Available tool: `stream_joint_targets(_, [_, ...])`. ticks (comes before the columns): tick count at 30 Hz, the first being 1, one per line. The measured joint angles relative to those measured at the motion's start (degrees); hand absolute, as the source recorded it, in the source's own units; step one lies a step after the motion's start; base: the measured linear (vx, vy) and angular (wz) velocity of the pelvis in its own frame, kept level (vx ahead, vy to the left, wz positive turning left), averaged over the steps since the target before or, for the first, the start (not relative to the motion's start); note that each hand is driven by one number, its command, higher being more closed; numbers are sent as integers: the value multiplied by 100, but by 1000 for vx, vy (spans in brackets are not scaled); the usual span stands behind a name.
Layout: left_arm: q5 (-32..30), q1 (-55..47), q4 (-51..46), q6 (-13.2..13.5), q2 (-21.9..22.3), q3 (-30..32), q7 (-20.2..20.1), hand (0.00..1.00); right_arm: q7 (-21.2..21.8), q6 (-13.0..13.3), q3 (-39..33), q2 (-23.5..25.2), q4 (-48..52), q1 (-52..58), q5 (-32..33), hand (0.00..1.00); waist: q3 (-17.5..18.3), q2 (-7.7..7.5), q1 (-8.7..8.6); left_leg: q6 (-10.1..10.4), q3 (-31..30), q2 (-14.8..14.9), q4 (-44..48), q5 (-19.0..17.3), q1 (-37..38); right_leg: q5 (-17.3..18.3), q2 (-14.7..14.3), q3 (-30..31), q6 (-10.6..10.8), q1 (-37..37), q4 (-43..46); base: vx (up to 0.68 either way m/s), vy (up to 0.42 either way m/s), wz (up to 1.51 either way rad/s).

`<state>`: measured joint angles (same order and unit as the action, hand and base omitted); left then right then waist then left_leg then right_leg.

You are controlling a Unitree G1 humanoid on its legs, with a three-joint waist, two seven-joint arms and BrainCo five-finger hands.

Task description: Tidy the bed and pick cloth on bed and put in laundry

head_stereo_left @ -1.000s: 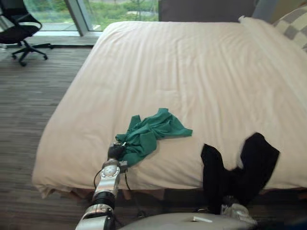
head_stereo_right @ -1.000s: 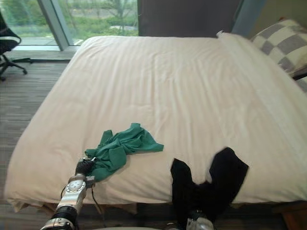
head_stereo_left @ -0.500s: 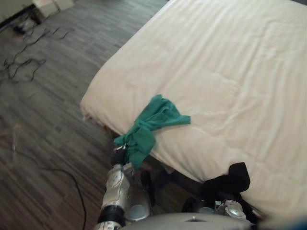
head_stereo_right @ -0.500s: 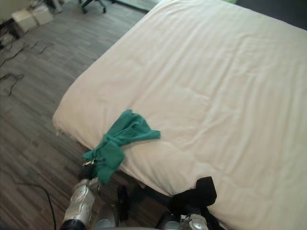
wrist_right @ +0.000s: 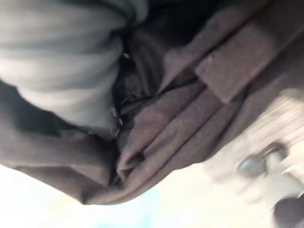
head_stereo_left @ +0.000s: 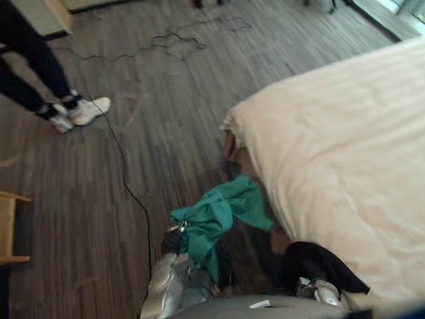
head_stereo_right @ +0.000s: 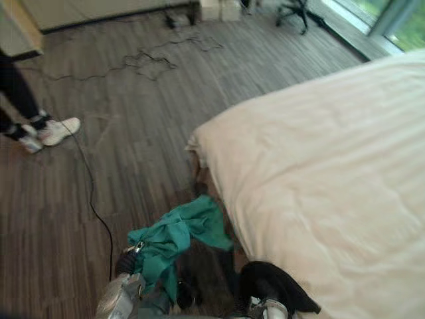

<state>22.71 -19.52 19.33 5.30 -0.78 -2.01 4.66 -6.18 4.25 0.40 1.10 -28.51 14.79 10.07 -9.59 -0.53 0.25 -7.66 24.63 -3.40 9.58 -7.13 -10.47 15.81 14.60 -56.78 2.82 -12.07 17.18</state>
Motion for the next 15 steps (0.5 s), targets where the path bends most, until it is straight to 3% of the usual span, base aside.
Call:
stream_joint_targets(3, [-315, 105, 290, -5, -13, -90, 30, 100, 6, 8, 218, 33, -143, -411, -259, 100, 1, 37, 75, -91, -412, -149, -346, 212, 25, 67, 142, 518, -60, 318, 602, 92, 80, 67])
stream_joint_targets(5, [-446, 332, 579, 1, -75, -295, 79, 100, -44, 16, 254, 98, -131, -367, -370, 100, -1, 97, 46, -7, -833, -161, -534, 365, 147, 266, -198, 2044, -79, 886, 861, 122, 108, 86])
stream_joint_targets(6, [-487, 401, 651, 15, -81, -333, 88, 100, -67, 14, 254, 107, -130, -335, -371, 100, 4, 104, 23, 1, -952, -167, -598, 415, 197, 286, -319, 2505, -93, 1027, 884, 132, 87, 100])
stream_joint_targets(8, [-534, 584, 863, 92, -200, -491, 231, 100, -135, 11, 238, 92, -137, -319, -359, 100, 11, 85, -60, -57, -1313, -227, -746, 588, 440, 312, -509, 3507, 115, 1251, 758, 133, 62, 101])
stream_joint_targets(11, [-527, 575, 955, 171, -207, -517, 321, 100, -221, 28, 195, 122, -205, -324, -242, 100, 61, -13, -61, -53, -1607, -322, -814, 618, 617, 171, -414, 3638, 228, 1268, 324, 106, 11, 65])
stream_joint_targets(14, [-463, 534, 955, 191, -267, -506, 397, 100, -254, 100, 193, 131, -204, -392, -162, 100, 110, -92, 100, 92, -1734, -337, -1006, 716, 687, -260, -454, 3708, 138, 1362, -213, 49, -40, 23])
stream_joint_targets(15, [-373, 500, 1188, 184, -248, -701, 405, 100, -250, 107, 19, 249, -519, -560, -118, 100, 222, -95, -57, 397, -1832, -198, -1550, 880, 1164, -632, -829, 3567, 52, 667, -1348, 0, 0, 0])
